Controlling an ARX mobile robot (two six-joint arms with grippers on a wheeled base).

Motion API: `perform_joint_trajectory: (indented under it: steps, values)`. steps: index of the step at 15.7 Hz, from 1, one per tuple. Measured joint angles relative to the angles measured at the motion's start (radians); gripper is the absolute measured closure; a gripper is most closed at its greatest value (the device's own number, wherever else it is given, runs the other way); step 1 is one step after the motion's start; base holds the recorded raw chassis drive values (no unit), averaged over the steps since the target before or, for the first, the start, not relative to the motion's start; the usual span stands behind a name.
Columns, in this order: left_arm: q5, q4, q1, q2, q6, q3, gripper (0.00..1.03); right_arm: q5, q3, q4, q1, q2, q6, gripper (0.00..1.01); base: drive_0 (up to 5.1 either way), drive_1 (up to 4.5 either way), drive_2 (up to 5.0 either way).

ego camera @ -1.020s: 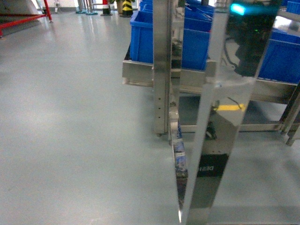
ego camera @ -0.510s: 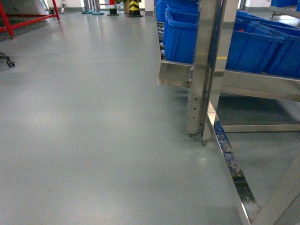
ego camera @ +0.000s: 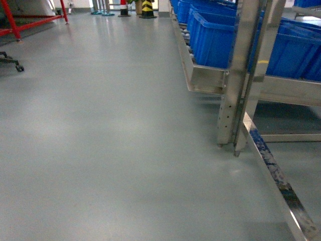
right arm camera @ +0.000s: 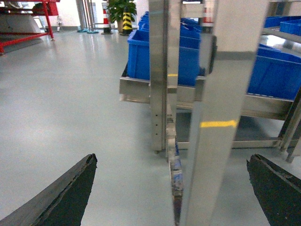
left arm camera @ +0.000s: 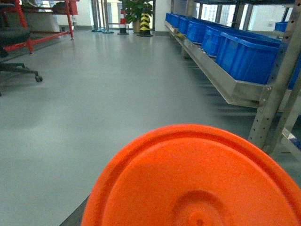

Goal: Pick capacitor and pack into box

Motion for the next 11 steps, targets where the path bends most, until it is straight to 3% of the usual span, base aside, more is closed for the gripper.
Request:
perform_joint_trajectory:
  steps: [11]
  values:
    - [0.000,0.001,0.000,0.000,0.000,0.000,0.60,0.001,0.000,0.005,0.000,0.000,0.000,0.03,-4.9,2.44,2.4]
